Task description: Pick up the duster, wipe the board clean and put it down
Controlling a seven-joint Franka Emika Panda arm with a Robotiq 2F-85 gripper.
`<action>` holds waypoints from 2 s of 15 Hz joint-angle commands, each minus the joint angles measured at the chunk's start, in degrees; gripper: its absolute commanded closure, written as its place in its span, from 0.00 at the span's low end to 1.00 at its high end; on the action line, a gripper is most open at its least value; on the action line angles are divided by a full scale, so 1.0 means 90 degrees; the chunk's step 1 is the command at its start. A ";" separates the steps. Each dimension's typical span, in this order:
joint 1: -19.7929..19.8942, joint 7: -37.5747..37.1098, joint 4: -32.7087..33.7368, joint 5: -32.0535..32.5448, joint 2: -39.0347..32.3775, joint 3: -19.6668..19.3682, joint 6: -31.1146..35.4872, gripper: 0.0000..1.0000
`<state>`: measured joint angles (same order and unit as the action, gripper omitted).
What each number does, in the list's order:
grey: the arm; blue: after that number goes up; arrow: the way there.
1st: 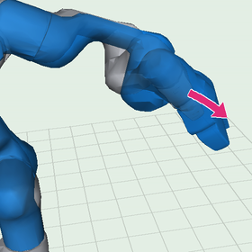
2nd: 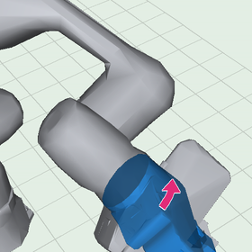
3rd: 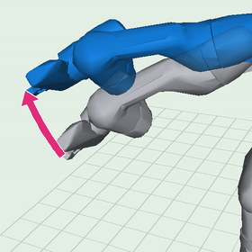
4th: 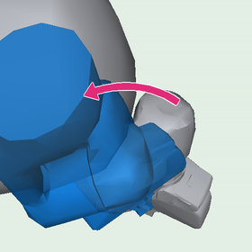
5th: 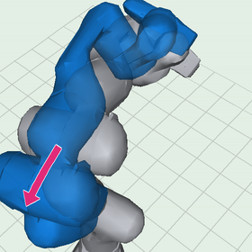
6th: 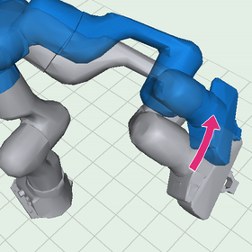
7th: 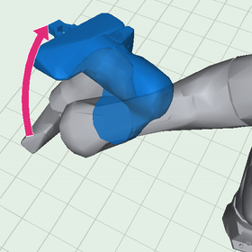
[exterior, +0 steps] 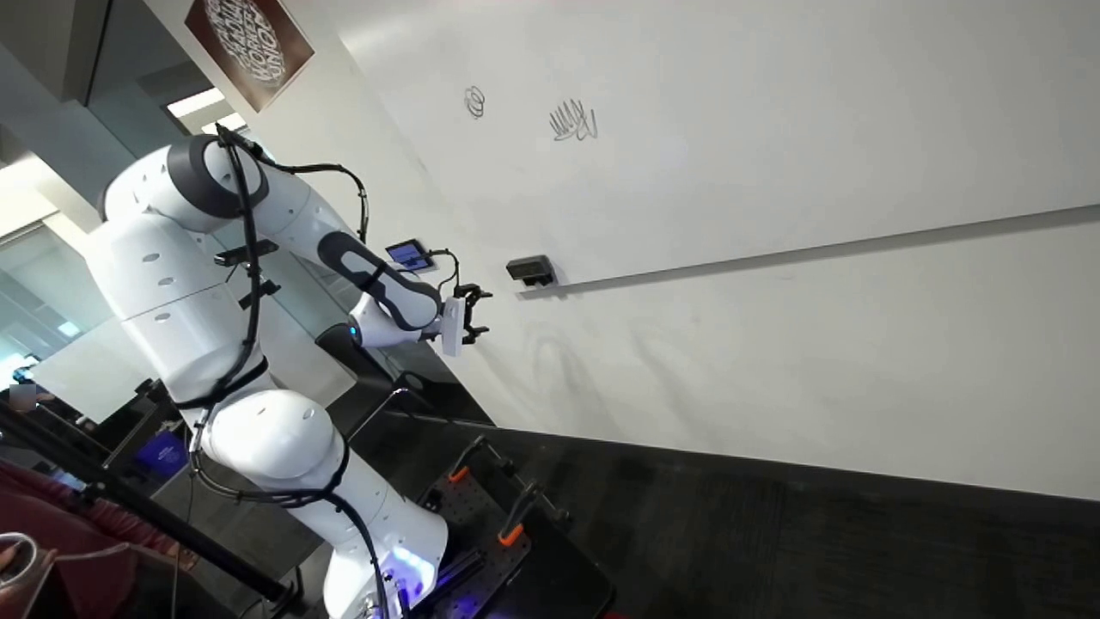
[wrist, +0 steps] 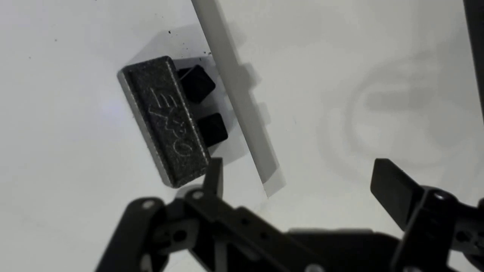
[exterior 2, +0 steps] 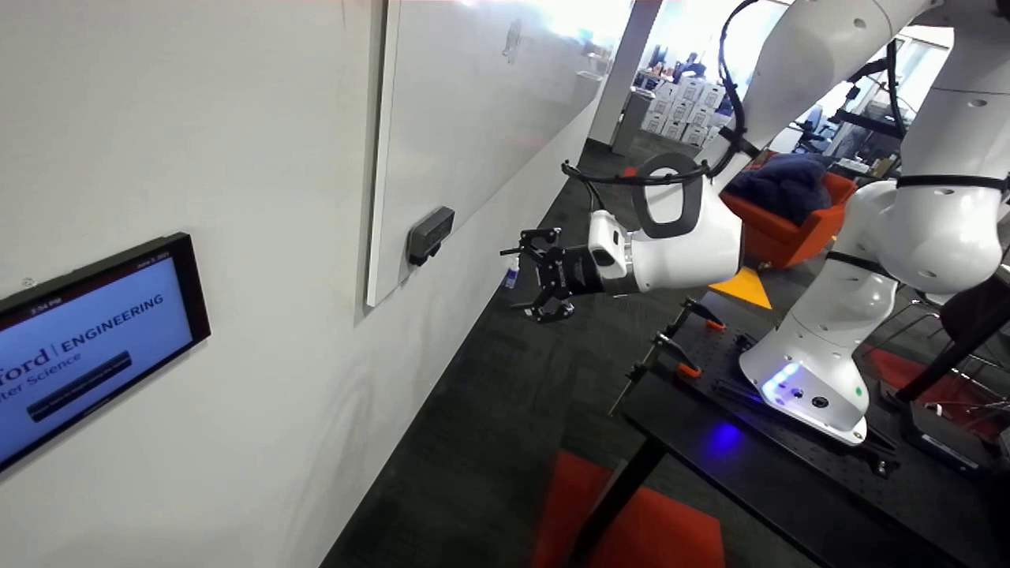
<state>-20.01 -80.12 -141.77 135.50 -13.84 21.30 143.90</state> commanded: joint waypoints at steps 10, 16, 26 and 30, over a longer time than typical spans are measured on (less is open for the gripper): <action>-0.0183 0.0780 -0.0566 0.1088 -0.0298 0.0369 -0.3042 0.00; -0.0124 0.1038 -0.0530 0.0939 -0.0697 0.0429 -0.4152 0.00; -0.0141 0.1376 -0.0164 0.1467 -0.0935 0.0310 -0.4266 0.00; -0.0587 0.1312 -0.0014 0.1520 -0.0938 -0.0077 -0.4455 0.00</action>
<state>-21.38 -68.85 -143.16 149.25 -21.96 23.72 105.95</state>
